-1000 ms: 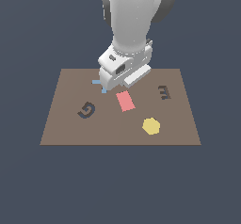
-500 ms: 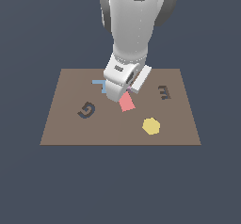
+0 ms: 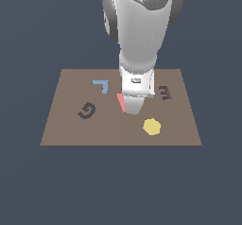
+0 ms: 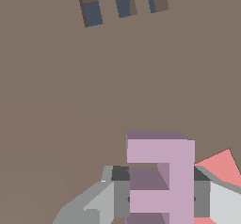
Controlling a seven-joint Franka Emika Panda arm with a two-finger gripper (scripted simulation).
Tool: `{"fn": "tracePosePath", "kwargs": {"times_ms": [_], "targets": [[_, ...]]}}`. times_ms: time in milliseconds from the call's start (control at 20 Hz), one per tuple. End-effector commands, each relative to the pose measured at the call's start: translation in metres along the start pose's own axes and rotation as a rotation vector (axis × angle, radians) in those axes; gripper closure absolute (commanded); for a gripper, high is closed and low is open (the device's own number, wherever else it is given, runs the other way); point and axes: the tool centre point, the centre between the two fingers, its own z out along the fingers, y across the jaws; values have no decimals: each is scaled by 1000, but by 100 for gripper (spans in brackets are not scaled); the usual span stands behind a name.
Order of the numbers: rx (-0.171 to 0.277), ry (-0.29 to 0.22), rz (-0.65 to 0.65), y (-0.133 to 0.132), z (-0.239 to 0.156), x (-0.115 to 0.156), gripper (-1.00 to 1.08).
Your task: Insert a designated object into the corresponding slot on a board.
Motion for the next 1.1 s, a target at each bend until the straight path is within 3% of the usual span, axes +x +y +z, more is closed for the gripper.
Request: {"fn": "tracePosePath", "kwargs": {"times_ms": [0, 550, 1050], "targets": [[-1, 0, -115, 6, -1, 7, 108], [-1, 1, -621, 22, -3, 43, 108], [-1, 1, -1095, 19, -4, 81, 108]]}}
